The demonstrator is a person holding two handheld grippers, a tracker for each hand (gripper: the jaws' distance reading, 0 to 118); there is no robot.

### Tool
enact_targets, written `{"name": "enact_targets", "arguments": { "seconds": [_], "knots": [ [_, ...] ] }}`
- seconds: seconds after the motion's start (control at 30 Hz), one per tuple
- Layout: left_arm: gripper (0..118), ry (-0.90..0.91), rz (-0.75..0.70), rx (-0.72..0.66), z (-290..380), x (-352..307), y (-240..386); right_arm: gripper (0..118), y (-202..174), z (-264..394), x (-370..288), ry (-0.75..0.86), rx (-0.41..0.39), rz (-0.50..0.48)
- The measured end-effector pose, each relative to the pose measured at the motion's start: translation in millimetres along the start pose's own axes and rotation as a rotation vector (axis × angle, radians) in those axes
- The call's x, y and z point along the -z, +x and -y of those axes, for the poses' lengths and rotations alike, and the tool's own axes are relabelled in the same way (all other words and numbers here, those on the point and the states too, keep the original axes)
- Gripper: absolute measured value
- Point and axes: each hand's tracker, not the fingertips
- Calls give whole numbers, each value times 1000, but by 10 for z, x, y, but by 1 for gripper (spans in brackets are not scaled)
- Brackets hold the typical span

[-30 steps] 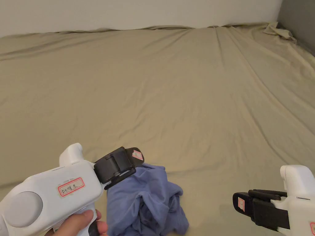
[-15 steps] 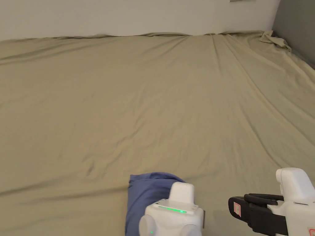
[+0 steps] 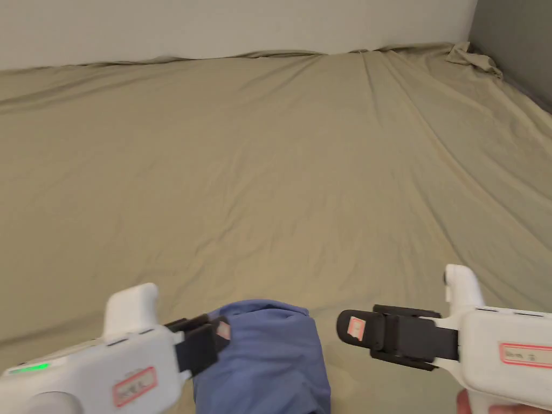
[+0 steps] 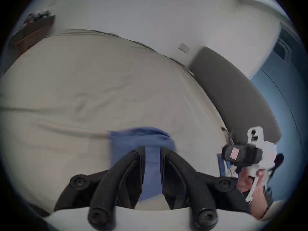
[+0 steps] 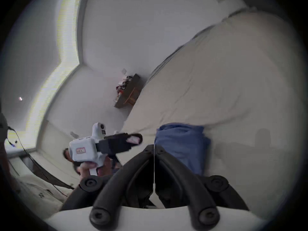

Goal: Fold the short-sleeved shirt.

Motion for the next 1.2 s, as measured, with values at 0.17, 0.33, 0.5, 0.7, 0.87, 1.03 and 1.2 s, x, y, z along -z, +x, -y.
{"name": "enact_targets", "arguments": {
  "seconds": [0.17, 0.33, 0.5, 0.7, 0.87, 1.03, 1.2],
  "knots": [
    [19, 11, -58, -143, 144, -170, -394, 3, 443, 141, 750, -213, 93, 78],
    [20, -45, -20, -138, 282, -15, -366, 3, 826, 305, 1202, -338, 131, 306],
    [88, -93, -135, -4, 262, 228, -519, 3, 769, 219, 1115, -342, 66, 276],
    [118, -191, 7, 74, 261, 713, -424, 3, 873, 209, 1111, -341, 154, 229],
    [107, -332, 114, 7, 380, 1200, -305, 3, 889, 224, 1079, -328, 172, 218],
    [53, -287, 198, -65, 322, 1121, -387, 3, 848, 226, 980, -309, 193, 189],
    [51, -260, 353, -180, 223, 556, -820, 3, 620, 359, 738, -213, 241, -163]
  ]
}}
